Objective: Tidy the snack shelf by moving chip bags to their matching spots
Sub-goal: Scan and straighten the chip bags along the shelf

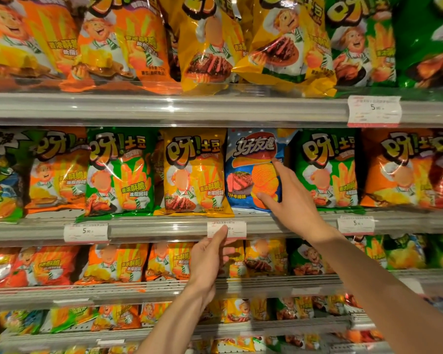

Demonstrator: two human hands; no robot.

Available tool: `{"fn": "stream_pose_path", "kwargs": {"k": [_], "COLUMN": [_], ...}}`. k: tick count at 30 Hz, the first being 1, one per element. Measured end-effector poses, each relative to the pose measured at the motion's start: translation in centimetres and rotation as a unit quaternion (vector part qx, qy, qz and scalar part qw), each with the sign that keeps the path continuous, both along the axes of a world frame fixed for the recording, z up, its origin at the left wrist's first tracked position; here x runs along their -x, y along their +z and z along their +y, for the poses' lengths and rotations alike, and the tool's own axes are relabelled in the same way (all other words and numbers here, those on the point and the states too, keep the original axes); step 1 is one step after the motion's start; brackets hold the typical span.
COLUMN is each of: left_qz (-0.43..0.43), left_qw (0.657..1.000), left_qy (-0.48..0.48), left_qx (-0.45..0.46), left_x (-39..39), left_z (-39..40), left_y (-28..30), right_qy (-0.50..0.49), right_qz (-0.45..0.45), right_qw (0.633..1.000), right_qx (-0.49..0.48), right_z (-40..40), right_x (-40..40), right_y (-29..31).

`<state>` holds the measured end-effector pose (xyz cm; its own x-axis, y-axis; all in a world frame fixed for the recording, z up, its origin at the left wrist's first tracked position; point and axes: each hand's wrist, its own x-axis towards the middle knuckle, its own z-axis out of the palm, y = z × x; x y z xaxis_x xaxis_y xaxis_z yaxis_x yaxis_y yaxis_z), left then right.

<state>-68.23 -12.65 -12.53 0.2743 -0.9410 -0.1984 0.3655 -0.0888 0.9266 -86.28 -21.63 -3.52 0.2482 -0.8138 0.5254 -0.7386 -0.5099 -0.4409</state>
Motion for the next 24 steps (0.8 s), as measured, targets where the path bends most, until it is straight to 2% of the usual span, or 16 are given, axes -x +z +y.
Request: {"fn": "stream_pose_path", "kwargs": {"k": [4,14,24], "left_qz": [-0.026,-0.045,-0.053], "left_qw": [1.000,0.999,0.998], "left_qy": [0.007,0.011,0.001], "left_qx": [-0.011,-0.020,-0.022], "left_x": [-0.1,0.0,-0.4], "left_z": [0.0,0.0,0.1], "left_y": [-0.1,0.4,0.0], "right_qy": [0.046,0.093,-0.003], "right_qz": [-0.035,-0.056,-0.046], "right_qw": [0.998,0.992,0.999], "right_qx": [-0.029,-0.064,-0.027], "right_z": [-0.8,-0.6,0.7], "right_x": [0.8,1.2,0.1], "right_y": [0.5,0.2,-2.0]}}
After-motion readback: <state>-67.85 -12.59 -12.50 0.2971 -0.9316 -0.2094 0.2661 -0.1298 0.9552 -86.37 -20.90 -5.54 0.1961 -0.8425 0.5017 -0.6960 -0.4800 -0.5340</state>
